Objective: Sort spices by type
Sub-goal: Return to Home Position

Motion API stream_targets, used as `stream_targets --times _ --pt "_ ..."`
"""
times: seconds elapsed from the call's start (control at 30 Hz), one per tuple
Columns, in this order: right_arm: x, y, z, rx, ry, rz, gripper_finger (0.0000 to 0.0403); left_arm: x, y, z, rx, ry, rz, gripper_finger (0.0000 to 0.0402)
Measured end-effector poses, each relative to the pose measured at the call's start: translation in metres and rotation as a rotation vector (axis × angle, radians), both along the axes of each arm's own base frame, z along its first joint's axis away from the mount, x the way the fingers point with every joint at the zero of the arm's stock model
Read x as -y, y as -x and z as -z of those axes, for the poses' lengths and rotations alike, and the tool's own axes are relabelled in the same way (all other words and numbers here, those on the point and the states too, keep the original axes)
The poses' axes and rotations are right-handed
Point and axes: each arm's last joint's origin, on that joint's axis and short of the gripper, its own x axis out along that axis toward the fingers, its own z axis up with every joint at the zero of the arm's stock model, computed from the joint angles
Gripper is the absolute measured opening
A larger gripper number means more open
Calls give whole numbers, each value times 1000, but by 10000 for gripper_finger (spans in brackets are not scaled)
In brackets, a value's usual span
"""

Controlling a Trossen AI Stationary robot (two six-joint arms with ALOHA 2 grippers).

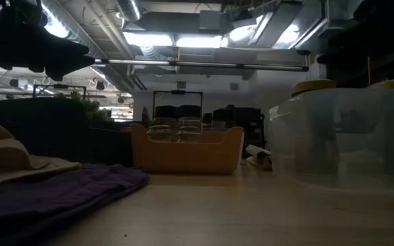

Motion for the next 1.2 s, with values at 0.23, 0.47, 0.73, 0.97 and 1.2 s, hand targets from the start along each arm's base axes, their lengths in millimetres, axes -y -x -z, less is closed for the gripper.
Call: stream_targets --times 0.23,0.47,0.73,0.97,1.2 --pt "0 -1 26 92 81 -8 317 0 0 0 1 2 0 221" --pt "1 -5 54 36 73 -10 317 0 0 0 1 4 0 221" --pt "2 -10 72 137 91 -7 317 0 0 0 0 1 0 221" --pt "2 -10 73 134 86 -8 317 0 0 0 0 -1 0 221" --pt "2 -11 75 119 87 -9 317 0 0 0 0 -1 0 221"
